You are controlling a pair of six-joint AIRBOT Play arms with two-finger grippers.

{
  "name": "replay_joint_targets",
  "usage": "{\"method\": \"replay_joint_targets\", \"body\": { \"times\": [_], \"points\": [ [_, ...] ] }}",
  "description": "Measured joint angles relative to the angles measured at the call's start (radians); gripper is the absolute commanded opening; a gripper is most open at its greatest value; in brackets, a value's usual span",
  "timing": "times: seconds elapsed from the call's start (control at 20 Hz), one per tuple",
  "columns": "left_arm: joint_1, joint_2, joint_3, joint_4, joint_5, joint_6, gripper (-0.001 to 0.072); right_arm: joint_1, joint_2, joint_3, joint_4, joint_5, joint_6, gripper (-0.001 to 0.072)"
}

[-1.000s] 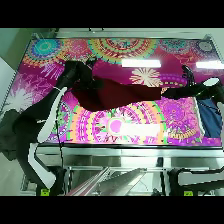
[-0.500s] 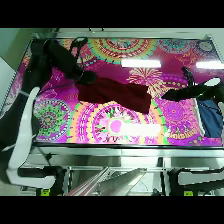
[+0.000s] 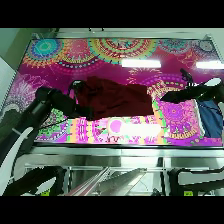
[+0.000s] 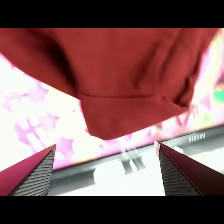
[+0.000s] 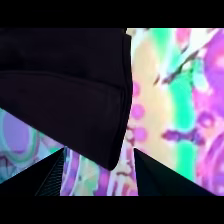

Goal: Fold the shirts.

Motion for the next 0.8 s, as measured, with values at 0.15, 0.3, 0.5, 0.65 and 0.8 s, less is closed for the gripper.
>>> {"method": "replay_joint_targets", "body": {
  "times": [0.15,0.3,0.5,0.65,0.8],
  "points": [
    [0.128,0.006,0.036,0.001,-0.08,-0.006,0.0702,0.017,-0.011,0.011,0.008,-0.097,0.008,0.0498],
    [0.285,-0.071,0.13,-0.062,-0.143,0.072,0.0703,0.05,-0.069,0.08,0.011,-0.159,0.019,0.0497],
    [0.389,-0.256,0.274,-0.164,-0.198,0.187,0.0702,0.106,-0.214,0.23,0.012,-0.188,0.077,0.0497],
    [0.399,-0.417,0.376,-0.201,-0.229,0.232,0.0701,0.15,-0.319,0.327,0.013,-0.199,0.103,0.0497],
    [0.377,-0.562,0.473,-0.237,-0.243,0.257,0.0701,0.192,-0.396,0.396,0.018,-0.202,0.129,0.0482]
  ]
}}
